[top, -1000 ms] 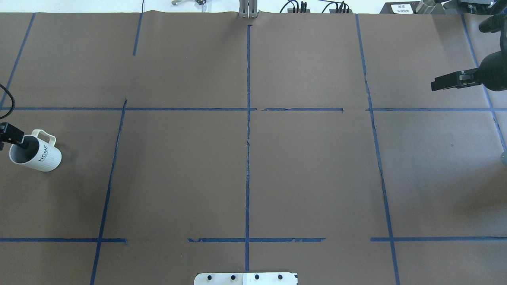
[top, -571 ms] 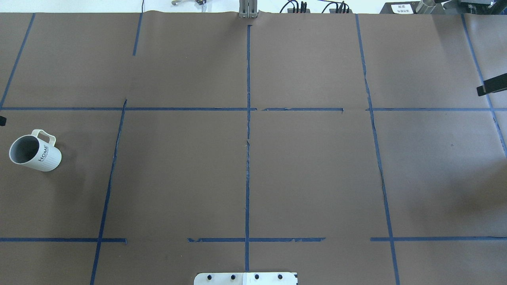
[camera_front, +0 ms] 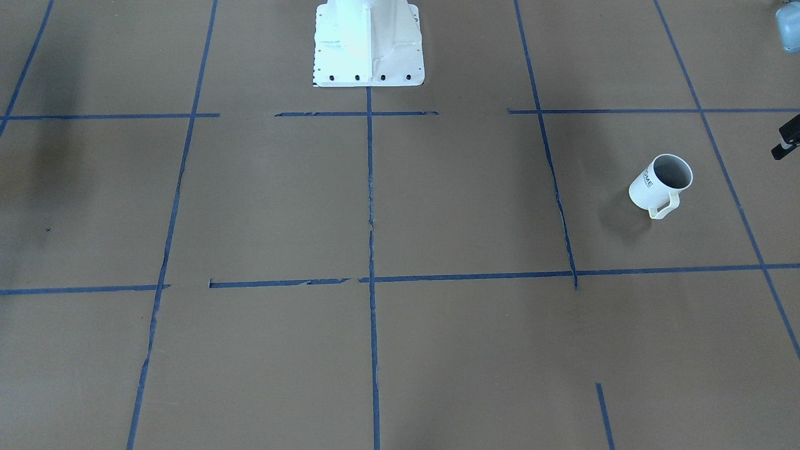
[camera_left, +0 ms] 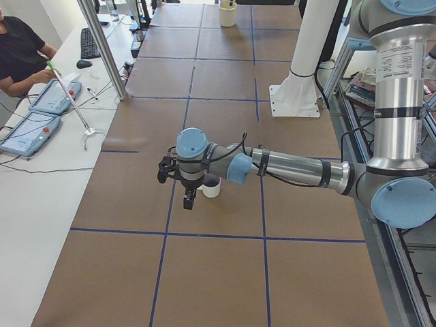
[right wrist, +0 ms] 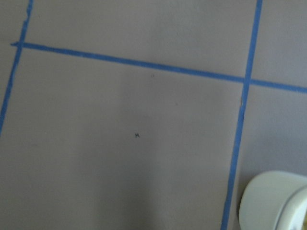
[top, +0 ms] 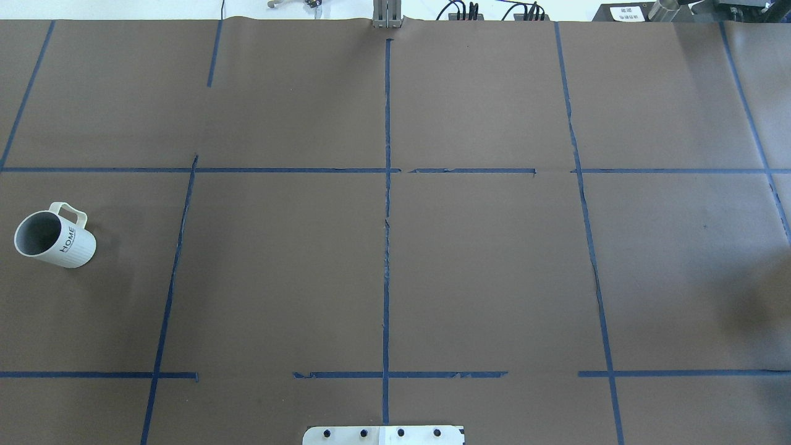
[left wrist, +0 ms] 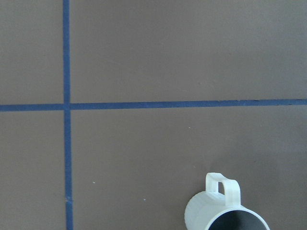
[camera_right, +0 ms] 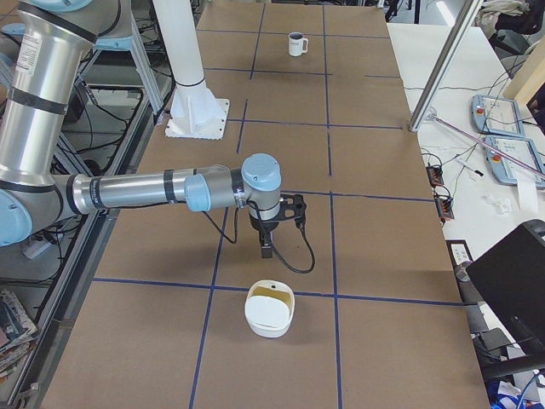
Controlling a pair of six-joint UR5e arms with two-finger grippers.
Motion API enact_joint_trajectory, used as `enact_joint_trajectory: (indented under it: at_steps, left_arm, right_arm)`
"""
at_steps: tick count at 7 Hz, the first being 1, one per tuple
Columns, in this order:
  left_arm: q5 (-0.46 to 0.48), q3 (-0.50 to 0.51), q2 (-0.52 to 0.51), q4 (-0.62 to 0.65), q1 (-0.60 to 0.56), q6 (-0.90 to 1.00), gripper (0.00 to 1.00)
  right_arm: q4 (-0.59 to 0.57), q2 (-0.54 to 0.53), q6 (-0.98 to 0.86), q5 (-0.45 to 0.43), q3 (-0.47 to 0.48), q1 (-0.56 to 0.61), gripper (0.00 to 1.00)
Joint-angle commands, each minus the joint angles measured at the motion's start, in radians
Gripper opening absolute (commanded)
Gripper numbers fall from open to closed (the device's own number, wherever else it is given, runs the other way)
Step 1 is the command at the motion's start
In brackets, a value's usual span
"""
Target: Left arm hands cup to right arm to dump lemon
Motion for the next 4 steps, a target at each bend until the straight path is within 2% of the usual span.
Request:
enact_joint_trajectory:
  at_steps: [1, 3, 4]
  left_arm:
    - [-0.004, -0.008, -0.01, 0.137, -0.034, 0.069, 1.0]
    - [-0.001, -0.006, -0.042, 0.224, -0.039, 0.075, 1.0]
    - [0.003, 0.006, -0.042, 0.225, -0.062, 0.075, 1.0]
  right_arm:
    - [-0.071, -0.038, -0.011, 0.043, -0.021, 0.014, 1.0]
    - [-0.063, -0.03, -0.011, 0.035, -0.045, 0.014, 1.0]
    - [-0.062, -0.02, -0.011, 0.035, -0.043, 0.017, 1.0]
